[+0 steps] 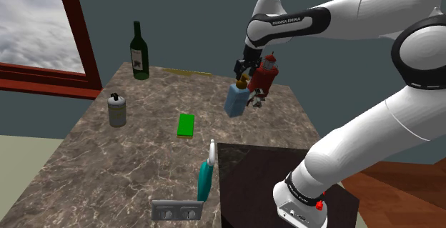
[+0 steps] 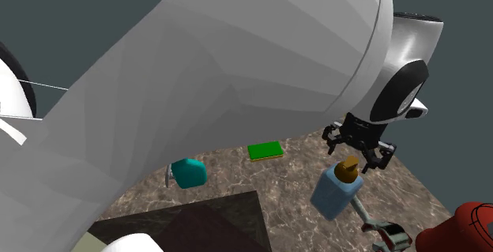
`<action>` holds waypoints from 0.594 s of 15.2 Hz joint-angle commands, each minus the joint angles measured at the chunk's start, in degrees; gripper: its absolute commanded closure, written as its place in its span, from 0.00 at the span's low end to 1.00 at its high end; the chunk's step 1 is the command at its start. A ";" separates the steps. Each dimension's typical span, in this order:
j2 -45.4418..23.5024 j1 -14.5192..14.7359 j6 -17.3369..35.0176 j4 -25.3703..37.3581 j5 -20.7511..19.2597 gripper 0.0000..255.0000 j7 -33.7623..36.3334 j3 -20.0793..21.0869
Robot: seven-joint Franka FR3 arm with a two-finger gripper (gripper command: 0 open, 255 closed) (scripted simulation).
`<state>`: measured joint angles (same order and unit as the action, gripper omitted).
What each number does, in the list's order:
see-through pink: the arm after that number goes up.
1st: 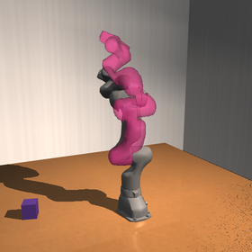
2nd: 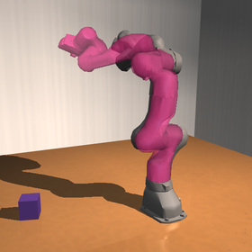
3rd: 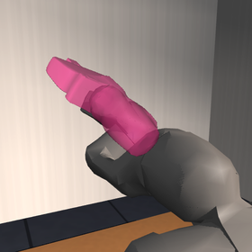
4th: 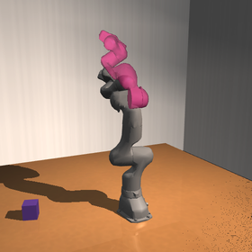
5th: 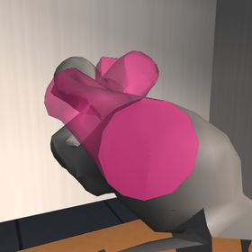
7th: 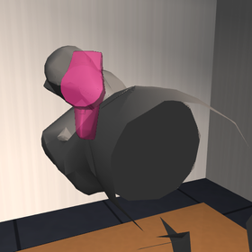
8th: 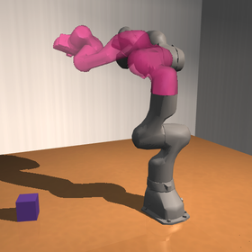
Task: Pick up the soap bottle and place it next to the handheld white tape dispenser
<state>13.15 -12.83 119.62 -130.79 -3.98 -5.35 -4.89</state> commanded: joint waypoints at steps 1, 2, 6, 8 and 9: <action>0.00 0.00 0.00 0.00 0.00 0.00 0.00 0.00; 0.00 0.00 0.00 0.00 0.00 0.00 0.00 0.00; 1.79 0.12 -5.91 4.12 0.10 0.00 0.00 0.26; 2.14 0.15 -7.45 5.30 0.13 0.00 0.00 0.33; 2.15 0.15 -7.45 5.30 0.13 0.00 0.00 0.33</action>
<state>15.19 -12.68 112.63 -125.78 -3.86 -5.34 -4.58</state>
